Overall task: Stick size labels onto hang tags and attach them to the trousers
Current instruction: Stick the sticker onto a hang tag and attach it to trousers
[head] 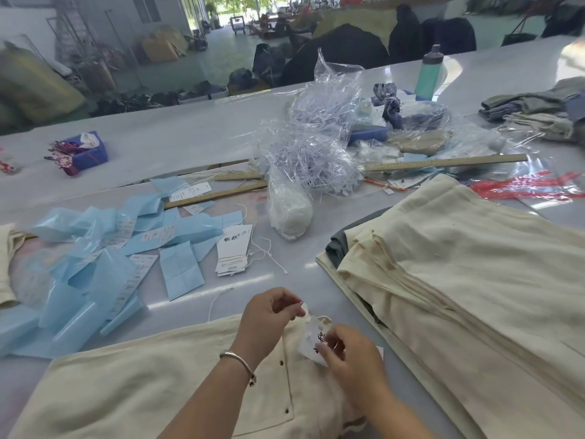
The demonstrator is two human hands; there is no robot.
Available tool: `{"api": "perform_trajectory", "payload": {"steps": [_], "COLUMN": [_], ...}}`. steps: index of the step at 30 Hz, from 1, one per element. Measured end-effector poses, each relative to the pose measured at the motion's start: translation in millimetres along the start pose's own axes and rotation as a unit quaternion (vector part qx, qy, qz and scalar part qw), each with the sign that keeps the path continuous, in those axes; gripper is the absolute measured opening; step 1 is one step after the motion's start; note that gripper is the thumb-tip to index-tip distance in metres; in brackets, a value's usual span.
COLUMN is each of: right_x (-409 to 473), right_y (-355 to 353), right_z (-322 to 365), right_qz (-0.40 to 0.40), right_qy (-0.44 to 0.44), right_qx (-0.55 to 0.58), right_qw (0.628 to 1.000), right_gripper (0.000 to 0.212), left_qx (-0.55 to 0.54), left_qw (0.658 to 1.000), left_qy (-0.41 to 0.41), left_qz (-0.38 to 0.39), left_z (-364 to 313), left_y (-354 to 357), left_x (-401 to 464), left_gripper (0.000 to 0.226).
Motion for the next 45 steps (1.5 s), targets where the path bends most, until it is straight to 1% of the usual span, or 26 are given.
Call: {"api": "perform_trajectory", "payload": {"steps": [2,4,7,10,12,15,19,21,23,24,25,26,27,28,29,30,31,32,33,35,38,40,41,42,45], "right_x": [6,12,21,29,31,34,41,41,41,41,40,39,38,36,35,34,33,33,32,32,31,31,31,32,33], "right_y": [1,4,10,12,13,14,17,15,11,7,3,-1,-6,-8,-11,-13,-15,-17,-20,-25,-30,-31,-31,-31,-31], "right_z": [1,6,13,18,21,23,28,28,24,22,21,19,19,17,16,15,15,16,18,23,32,35,36,36,34], "right_qz": [-0.003,0.016,0.026,0.036,0.052,0.084,0.156,0.174,0.172,0.156,0.132,0.105,0.082,0.068,0.068,0.077,0.092,0.110,0.123,0.124,0.109,0.093,0.086,0.084,0.103], "right_qy": [0.018,0.008,0.006,-0.010,-0.028,-0.024,-0.042,-0.038,-0.019,0.002,0.030,0.067,0.115,0.170,0.220,0.256,0.277,0.284,0.282,0.266,0.216,0.198,0.202,0.216,0.271], "right_qx": [0.013,0.005,-0.010,-0.038,-0.067,-0.101,-0.196,-0.194,-0.162,-0.123,-0.050,0.061,0.191,0.313,0.408,0.464,0.487,0.494,0.493,0.470,0.419,0.407,0.412,0.431,0.511], "right_qw": [1.000,1.000,1.000,0.999,0.996,0.991,0.967,0.965,0.971,0.980,0.990,0.990,0.971,0.932,0.883,0.844,0.823,0.815,0.814,0.832,0.875,0.887,0.884,0.872,0.809], "right_gripper": [0.017,0.015,0.008,0.007,0.007,0.010,0.014,0.010,0.012,0.015,0.018,0.018,0.018,0.017,0.018,0.019,0.020,0.021,0.020,0.015,0.010,0.011,0.012,0.013,0.017], "left_qx": [0.043,0.073,0.098,0.119,0.125,0.117,0.107,0.107,0.111,0.114,0.118,0.122,0.126,0.128,0.129,0.128,0.128,0.127,0.127,0.123,0.121,0.124,0.128,0.131,0.149], "left_qw": [0.999,0.997,0.995,0.993,0.992,0.993,0.994,0.994,0.994,0.993,0.993,0.992,0.991,0.991,0.991,0.991,0.991,0.990,0.990,0.990,0.989,0.989,0.988,0.988,0.986], "left_qy": [0.001,0.005,0.012,0.017,0.021,0.021,0.021,0.020,0.019,0.020,0.023,0.026,0.029,0.033,0.035,0.039,0.042,0.046,0.051,0.063,0.080,0.086,0.086,0.085,0.076], "left_qz": [0.002,0.004,0.009,0.010,0.010,0.009,0.006,0.005,0.007,0.009,0.012,0.014,0.017,0.019,0.021,0.022,0.023,0.024,0.025,0.027,0.017,0.008,0.007,0.008,0.016], "left_z": [4,7,8,8,8,7,4,3,1,0,-1,-2,-4,-7,-9,-11,-14,-16,-19,-24,-31,-35,-36,-37,-39], "left_y": [1,1,2,1,0,2,4,5,6,6,7,8,9,11,13,14,16,17,18,19,20,19,18,17,15], "left_x": [-3,-4,-6,-7,-7,-7,-7,-8,-8,-9,-10,-10,-10,-11,-11,-11,-11,-11,-11,-10,-10,-9,-9,-10,-10], "left_gripper": [0.017,0.017,0.018,0.014,0.015,0.017,0.016,0.015,0.015,0.017,0.019,0.020,0.020,0.019,0.018,0.018,0.018,0.018,0.018,0.019,0.018,0.017,0.018,0.019,0.021]}}
Point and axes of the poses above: each hand's wrist, its own x-axis towards the middle knuckle, its own y-axis out of the palm, z = x × y, the point moved 2 cm from there along x, towards the middle knuckle, and after that the axes turned 2 degrees about y, right-handed, at the moved point
